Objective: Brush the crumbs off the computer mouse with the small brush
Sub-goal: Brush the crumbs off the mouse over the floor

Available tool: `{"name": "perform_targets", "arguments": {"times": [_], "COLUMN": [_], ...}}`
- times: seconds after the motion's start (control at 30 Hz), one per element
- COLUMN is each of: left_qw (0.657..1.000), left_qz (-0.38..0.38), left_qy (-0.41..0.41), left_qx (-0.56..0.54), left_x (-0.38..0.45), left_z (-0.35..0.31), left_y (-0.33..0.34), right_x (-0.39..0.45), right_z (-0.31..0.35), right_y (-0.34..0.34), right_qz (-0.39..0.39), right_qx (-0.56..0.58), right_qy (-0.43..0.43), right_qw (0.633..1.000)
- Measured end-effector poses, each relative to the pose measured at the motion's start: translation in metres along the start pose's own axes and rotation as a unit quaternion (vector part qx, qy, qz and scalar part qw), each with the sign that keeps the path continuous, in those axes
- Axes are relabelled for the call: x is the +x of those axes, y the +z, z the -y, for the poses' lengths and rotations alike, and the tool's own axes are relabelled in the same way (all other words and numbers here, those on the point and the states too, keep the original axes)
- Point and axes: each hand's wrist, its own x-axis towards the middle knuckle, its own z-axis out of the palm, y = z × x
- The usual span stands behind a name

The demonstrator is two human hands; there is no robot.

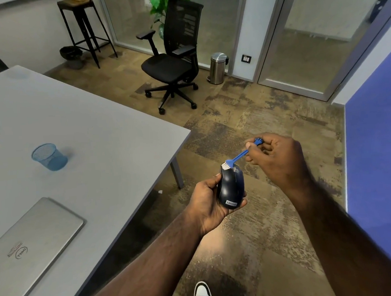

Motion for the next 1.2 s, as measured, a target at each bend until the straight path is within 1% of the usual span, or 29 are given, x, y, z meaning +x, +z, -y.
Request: {"name": "perform_targets", "arguments": {"times": [0.1, 0.17, 0.23, 0.3, 0.37, 0.43, 0.5, 0.57, 0.63, 0.8, 0.9, 1.03, 1.2], "left_qw": [1.000, 1.000, 1.000, 1.000, 1.000, 1.000, 1.000, 1.000, 1.000, 1.000, 1.000, 1.000, 0.999], "left_qz": [-0.003, 0.000, 0.002, 0.004, 0.002, 0.001, 0.001, -0.003, -0.006, -0.008, -0.011, -0.012, -0.013], "left_qy": [-0.004, -0.004, -0.002, -0.002, -0.003, -0.002, 0.002, 0.006, 0.012, 0.020, 0.026, 0.024, 0.027], "left_qx": [0.003, 0.001, 0.000, -0.003, -0.007, -0.008, -0.008, -0.003, 0.004, 0.010, 0.010, 0.013, 0.016], "left_x": [0.000, -0.001, -0.001, -0.001, -0.001, -0.001, -0.001, 0.000, 0.001, 0.004, 0.004, 0.003, 0.004], "left_z": [0.002, 0.002, 0.000, -0.001, -0.001, -0.001, -0.003, -0.005, -0.004, -0.003, -0.004, -0.003, -0.002], "left_y": [0.000, 0.000, 0.000, 0.000, -0.001, -0.002, -0.002, -0.004, -0.005, -0.004, -0.004, -0.004, -0.005], "right_x": [0.005, 0.006, 0.004, 0.004, 0.007, 0.008, 0.006, 0.005, 0.006, 0.008, 0.008, 0.009, 0.007], "right_z": [-0.005, -0.004, -0.002, -0.004, -0.008, -0.009, -0.006, -0.004, -0.003, 0.000, 0.001, 0.000, 0.002], "right_y": [0.002, 0.001, 0.002, 0.004, 0.002, -0.002, -0.005, -0.008, -0.010, -0.009, -0.009, -0.010, -0.010], "right_qz": [-0.019, -0.029, -0.010, 0.001, -0.014, -0.021, -0.002, 0.025, 0.030, -0.001, 0.008, -0.005, 0.022], "right_qx": [-0.053, -0.033, -0.003, -0.025, -0.054, -0.036, -0.005, 0.003, -0.007, -0.020, -0.031, -0.034, -0.041], "right_qy": [0.002, 0.005, -0.002, -0.009, 0.002, 0.018, 0.016, 0.010, 0.014, 0.021, 0.023, 0.017, 0.020], "right_qw": [0.998, 0.999, 1.000, 1.000, 0.998, 0.999, 1.000, 1.000, 0.999, 1.000, 0.999, 0.999, 0.999]}}
